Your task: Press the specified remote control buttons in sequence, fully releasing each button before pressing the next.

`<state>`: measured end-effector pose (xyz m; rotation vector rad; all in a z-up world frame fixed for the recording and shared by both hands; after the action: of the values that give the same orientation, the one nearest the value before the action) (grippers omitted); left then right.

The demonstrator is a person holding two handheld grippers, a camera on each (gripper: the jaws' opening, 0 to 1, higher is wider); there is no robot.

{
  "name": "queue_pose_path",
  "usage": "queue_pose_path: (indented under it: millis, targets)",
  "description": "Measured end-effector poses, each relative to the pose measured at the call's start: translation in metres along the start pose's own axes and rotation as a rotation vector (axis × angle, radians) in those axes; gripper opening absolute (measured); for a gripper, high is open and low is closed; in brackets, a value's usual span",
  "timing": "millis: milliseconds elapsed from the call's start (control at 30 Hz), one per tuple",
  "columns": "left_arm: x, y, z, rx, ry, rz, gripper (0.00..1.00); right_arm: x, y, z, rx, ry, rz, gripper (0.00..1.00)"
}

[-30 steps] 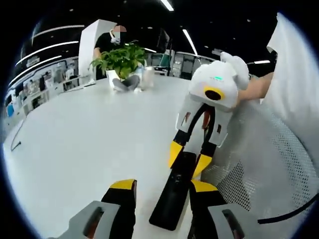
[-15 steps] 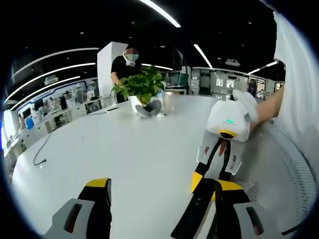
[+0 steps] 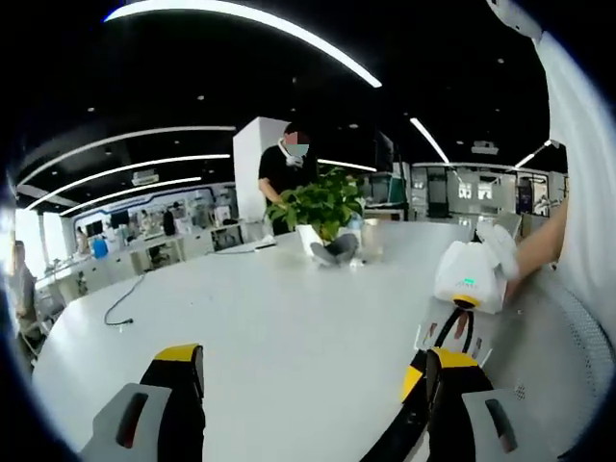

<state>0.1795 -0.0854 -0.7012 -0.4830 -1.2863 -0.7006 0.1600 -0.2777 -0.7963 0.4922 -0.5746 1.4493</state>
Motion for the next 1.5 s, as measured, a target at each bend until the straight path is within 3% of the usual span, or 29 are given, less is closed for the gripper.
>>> queue_pose_path:
  millis: [167, 333, 467, 600, 767, 867, 1100, 1200, 1300, 1433, 1500]
  targets:
    - [0.008, 0.007, 0.013, 0.09, -0.113, 0.067, 1.0, 0.0, 0.0, 0.0, 0.0, -0.001, -0.001, 0.21]
    - [0.006, 0.013, 0.023, 0.144, -0.113, 0.036, 1.0, 0.0, 0.0, 0.0, 0.0, -0.002, -0.003, 0.21]
    - [0.005, 0.016, 0.031, 0.18, -0.138, 0.123, 1.0, 0.0, 0.0, 0.0, 0.0, -0.003, -0.004, 0.21]
    - [0.006, 0.018, 0.04, 0.227, -0.147, 0.096, 1.0, 0.0, 0.0, 0.0, -0.002, -0.005, -0.006, 0.21]
    - [0.003, 0.018, 0.043, 0.251, -0.124, 0.094, 1.0, 0.0, 0.0, 0.0, -0.001, -0.007, -0.007, 0.21]
    - [0.002, 0.018, 0.044, 0.249, -0.104, 0.05, 0.99, 0.0, -0.001, 0.0, -0.002, -0.009, -0.009, 0.21]
    - [-0.006, 0.032, 0.053, 0.247, -0.051, 0.011, 0.98, 0.0, -0.001, 0.0, -0.002, -0.01, -0.009, 0.21]
    - [-0.012, 0.04, 0.067, 0.285, -0.058, 0.051, 0.98, 0.0, -0.001, 0.0, -0.002, -0.01, -0.009, 0.21]
    - [-0.011, 0.024, 0.069, 0.313, -0.084, 0.137, 1.0, 0.0, -0.001, 0.0, -0.002, -0.01, -0.009, 0.21]
    - [-0.023, 0.02, 0.072, 0.358, -0.077, 0.174, 1.0, 0.0, -0.001, -0.001, -0.004, -0.015, -0.012, 0.21]
    - [-0.023, 0.018, 0.072, 0.366, -0.059, 0.142, 1.0, 0.0, -0.001, -0.001, -0.004, -0.014, -0.013, 0.21]
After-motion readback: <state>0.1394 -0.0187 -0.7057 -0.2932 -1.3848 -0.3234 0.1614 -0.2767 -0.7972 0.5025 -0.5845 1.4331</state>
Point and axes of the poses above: the point that each gripper's makers call its tool centre point, and the gripper's own axes: z roughly backward along the fingers, y roughly to its left, x roughly out of its top, the point moved 9 cm from there along z, roughly backward along the fingers, and after that the axes turned 1 degree about z, right-handed, at the moved point
